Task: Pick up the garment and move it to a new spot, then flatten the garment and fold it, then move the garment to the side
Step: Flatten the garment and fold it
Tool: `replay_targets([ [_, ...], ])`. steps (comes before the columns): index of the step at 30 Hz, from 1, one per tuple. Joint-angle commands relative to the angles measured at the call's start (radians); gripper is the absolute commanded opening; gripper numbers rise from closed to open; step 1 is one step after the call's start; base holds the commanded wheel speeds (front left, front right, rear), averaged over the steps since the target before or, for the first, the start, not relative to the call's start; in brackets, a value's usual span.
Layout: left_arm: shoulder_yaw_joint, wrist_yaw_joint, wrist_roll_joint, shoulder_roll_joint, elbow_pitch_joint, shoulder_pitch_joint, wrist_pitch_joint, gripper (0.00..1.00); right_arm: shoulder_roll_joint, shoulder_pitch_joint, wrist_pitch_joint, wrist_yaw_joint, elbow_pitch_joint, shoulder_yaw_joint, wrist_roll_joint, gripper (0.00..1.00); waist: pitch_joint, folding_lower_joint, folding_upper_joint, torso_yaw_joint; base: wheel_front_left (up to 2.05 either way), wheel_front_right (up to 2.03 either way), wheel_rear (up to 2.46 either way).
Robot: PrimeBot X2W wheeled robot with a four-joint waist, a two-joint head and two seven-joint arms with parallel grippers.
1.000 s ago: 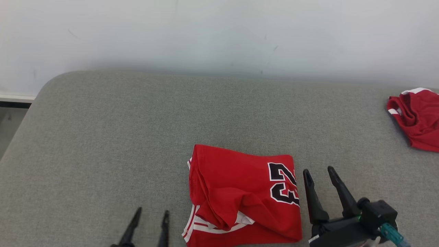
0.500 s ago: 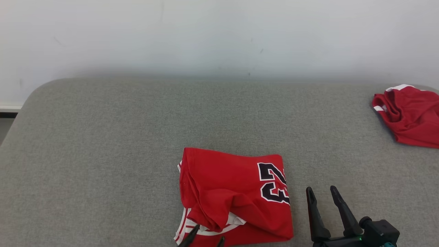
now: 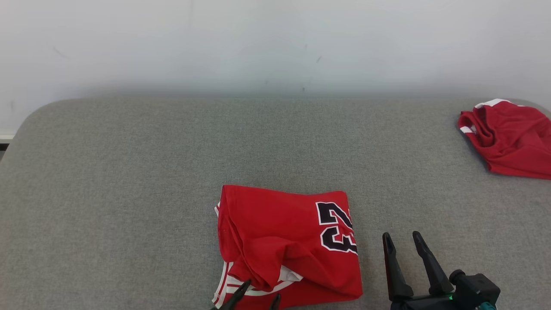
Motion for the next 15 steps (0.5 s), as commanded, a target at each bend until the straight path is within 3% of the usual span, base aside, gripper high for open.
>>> replay_targets([
  [1,0.003,0.001,-0.005,-0.003,0.011,-0.016,-0.002,1.0,0.003,-0.009,-0.004,0.0,0.001,0.002,0.004,1.0,0.003,0.0,0.0,-0.003,0.0,0.0,0.0],
  [5,-0.002,0.001,-0.013,-0.007,0.031,-0.031,-0.002,1.0,0.003,-0.011,-0.004,0.0,0.003,0.003,0.005,1.0,0.006,0.0,0.0,-0.006,0.0,0.0,0.0],
  [6,-0.002,0.001,-0.016,-0.008,0.039,-0.036,-0.002,0.8,0.003,-0.012,-0.004,0.0,0.004,0.004,0.005,1.0,0.007,0.0,0.0,-0.006,0.0,0.0,0.0],
  [7,0.001,0.001,-0.021,-0.009,0.046,-0.041,-0.002,0.52,0.003,-0.013,-0.004,0.0,0.005,0.004,0.005,1.0,0.007,0.0,0.0,-0.007,0.0,0.0,0.0],
  [8,0.003,0.001,-0.025,-0.01,0.051,-0.047,-0.002,0.33,0.003,-0.012,-0.004,0.0,0.005,0.004,0.005,1.0,0.007,0.0,0.0,-0.007,0.0,0.0,0.0],
  [9,0.005,0.001,-0.028,-0.012,0.052,-0.052,-0.002,0.06,0.003,-0.011,-0.004,0.0,0.005,0.004,0.006,1.0,0.007,0.0,0.0,-0.007,0.0,0.0,0.0],
  [10,0.005,0.001,-0.03,-0.013,0.053,-0.054,-0.002,0.0,0.003,-0.009,-0.004,0.0,0.005,0.004,0.007,1.0,0.006,0.0,0.0,-0.006,0.0,0.0,0.0],
  [15,-0.001,0.001,-0.038,0.015,0.024,-0.06,-0.002,0.0,0.003,0.001,-0.004,0.0,0.007,0.008,0.008,1.0,0.001,0.0,0.0,0.0,0.0,0.0,0.0],
])
